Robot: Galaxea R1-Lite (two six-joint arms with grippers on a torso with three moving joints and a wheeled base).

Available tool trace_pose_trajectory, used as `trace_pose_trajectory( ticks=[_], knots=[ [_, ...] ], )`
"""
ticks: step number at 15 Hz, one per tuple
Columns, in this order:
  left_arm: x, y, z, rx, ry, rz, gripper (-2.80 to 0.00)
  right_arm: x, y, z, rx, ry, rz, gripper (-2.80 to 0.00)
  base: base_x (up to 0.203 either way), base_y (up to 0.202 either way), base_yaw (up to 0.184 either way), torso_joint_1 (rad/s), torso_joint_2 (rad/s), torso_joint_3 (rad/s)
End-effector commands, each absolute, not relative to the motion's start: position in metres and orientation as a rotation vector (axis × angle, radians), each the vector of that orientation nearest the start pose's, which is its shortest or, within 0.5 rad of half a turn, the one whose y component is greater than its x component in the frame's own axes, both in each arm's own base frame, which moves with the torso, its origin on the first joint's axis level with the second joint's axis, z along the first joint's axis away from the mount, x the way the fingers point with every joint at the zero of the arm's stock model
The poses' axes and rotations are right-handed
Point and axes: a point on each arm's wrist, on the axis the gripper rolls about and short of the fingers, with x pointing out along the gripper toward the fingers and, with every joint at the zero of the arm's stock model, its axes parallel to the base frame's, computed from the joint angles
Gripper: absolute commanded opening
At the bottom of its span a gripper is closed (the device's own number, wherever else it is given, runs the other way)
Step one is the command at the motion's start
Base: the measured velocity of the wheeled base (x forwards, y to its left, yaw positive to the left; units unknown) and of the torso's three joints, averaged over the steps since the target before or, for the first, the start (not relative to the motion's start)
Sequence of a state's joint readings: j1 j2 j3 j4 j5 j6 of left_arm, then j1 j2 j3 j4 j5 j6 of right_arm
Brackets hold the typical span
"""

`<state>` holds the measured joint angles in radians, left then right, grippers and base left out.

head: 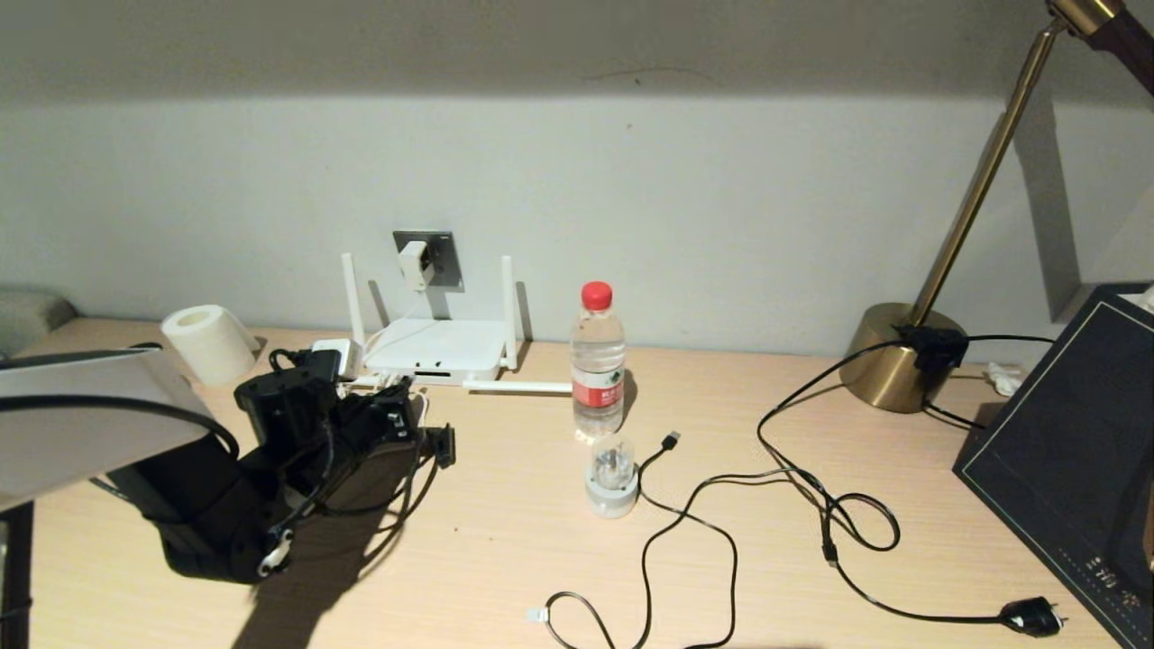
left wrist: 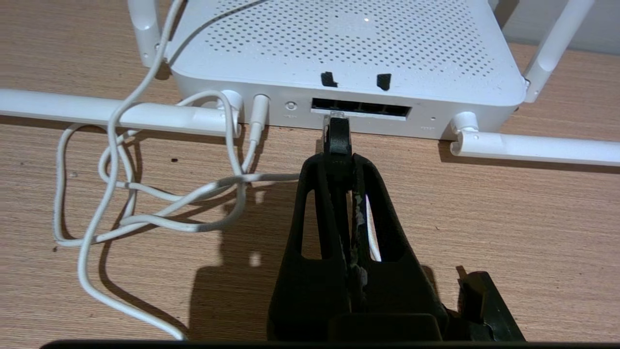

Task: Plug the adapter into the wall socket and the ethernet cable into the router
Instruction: Align cable and router interface

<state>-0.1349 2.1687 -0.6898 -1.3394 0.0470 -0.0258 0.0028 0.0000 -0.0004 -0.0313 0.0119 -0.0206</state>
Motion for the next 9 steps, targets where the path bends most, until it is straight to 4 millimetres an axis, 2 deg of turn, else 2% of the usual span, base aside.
trace_pose_trajectory(
  ticks=[1,9],
  knots=[
    [0.3585,-0.0460,0.0691,-0.016,0.128,-0.082,-2.80,-0.0221,0.0002,0.0762,-0.022,-0.023,0.015,-2.80,0.000,0.000,0.000,0.000,0.00,0.000],
    [0.3613,-0.0459,0.0686,-0.017,0.124,-0.087,-2.80,-0.0221,0.0002,0.0762,-0.022,-0.023,0.015,-2.80,0.000,0.000,0.000,0.000,0.00,0.000]
  ],
)
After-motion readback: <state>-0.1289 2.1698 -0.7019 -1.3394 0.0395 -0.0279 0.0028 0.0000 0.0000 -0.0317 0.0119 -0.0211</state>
